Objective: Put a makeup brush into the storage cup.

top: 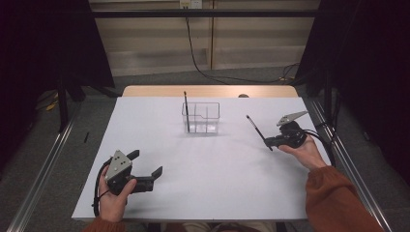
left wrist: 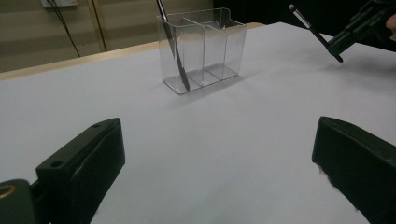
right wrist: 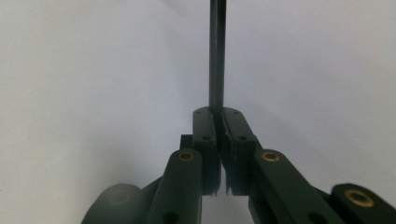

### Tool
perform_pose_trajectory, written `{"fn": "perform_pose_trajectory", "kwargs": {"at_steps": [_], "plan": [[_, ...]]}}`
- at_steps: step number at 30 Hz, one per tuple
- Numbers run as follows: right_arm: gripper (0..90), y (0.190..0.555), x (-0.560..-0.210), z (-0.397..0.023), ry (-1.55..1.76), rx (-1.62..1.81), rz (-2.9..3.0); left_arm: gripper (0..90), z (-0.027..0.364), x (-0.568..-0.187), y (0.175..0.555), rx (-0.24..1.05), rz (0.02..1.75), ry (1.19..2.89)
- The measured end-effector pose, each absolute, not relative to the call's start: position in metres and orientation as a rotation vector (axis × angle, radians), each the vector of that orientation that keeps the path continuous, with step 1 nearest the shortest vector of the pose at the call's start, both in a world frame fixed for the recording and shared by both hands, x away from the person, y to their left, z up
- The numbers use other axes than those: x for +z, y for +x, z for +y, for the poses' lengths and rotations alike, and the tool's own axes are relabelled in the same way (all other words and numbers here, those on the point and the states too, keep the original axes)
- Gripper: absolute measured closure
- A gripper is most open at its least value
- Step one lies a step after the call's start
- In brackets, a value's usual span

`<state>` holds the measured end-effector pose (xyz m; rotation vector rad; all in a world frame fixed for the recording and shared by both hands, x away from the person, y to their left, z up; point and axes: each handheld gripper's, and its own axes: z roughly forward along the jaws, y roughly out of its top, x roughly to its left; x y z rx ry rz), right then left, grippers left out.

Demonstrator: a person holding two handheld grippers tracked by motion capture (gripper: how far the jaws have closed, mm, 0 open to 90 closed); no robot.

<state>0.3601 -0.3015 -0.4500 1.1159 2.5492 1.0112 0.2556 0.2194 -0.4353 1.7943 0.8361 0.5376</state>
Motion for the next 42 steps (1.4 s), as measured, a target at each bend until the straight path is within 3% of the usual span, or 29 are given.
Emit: {"fn": "perform_pose_trajectory", "kwargs": {"at_steps": [17, 42], "plan": [[85.3, 0.344, -0.447, -0.306, 1.08, 1.279, 2.355, 2.6, 0.221, -0.436, 0.256, 0.535, 0.838, 1.79], [85.3, 0.325, -0.436, -0.275, 0.972, 1.403, 2.329, 2.6, 0.22, -0.435, 0.255, 0.532, 0.845, 1.777]]}}
